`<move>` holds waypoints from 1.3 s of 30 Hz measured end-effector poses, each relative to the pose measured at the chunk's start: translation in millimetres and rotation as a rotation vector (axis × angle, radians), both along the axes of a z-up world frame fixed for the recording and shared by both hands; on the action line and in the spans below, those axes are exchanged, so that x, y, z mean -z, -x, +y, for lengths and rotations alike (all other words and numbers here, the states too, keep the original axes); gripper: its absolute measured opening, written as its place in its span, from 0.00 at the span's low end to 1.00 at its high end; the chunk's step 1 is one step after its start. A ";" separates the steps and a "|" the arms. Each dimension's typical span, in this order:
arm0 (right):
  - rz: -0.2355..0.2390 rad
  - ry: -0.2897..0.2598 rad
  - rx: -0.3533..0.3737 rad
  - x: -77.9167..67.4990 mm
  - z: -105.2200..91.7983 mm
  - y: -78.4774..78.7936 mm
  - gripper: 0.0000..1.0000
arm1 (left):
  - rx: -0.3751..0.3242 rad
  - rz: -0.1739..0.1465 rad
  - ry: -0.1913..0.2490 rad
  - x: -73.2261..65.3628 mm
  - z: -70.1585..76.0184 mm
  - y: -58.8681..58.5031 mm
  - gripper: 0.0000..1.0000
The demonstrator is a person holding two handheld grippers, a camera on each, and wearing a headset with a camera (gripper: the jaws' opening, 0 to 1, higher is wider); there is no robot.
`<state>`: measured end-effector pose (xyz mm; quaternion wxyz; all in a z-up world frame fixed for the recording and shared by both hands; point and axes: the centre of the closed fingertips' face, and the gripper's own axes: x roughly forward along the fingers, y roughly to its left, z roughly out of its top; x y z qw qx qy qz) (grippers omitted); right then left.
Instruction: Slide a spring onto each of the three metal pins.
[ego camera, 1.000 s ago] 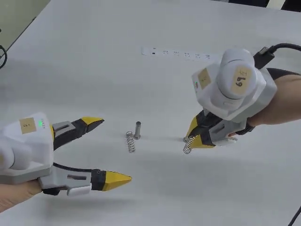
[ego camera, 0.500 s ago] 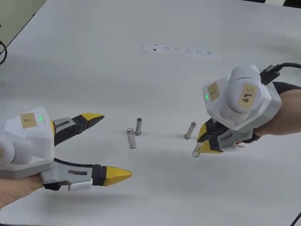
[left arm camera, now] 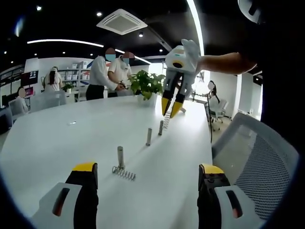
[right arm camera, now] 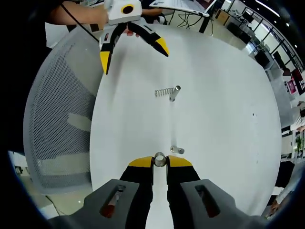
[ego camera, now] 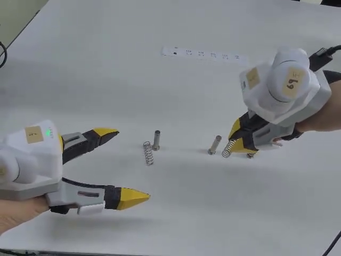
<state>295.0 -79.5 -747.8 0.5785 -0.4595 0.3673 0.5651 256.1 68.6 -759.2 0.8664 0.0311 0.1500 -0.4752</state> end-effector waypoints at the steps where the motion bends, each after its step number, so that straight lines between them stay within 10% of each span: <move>1: -0.005 0.000 0.001 -1.3 -0.1 -1.5 0.07 | -0.001 -0.001 0.005 -0.8 0.0 0.1 0.84; 39: -0.038 -0.009 -0.004 1.1 5.7 -37.8 0.07 | 0.001 0.002 0.029 -8.0 -0.1 -0.3 0.81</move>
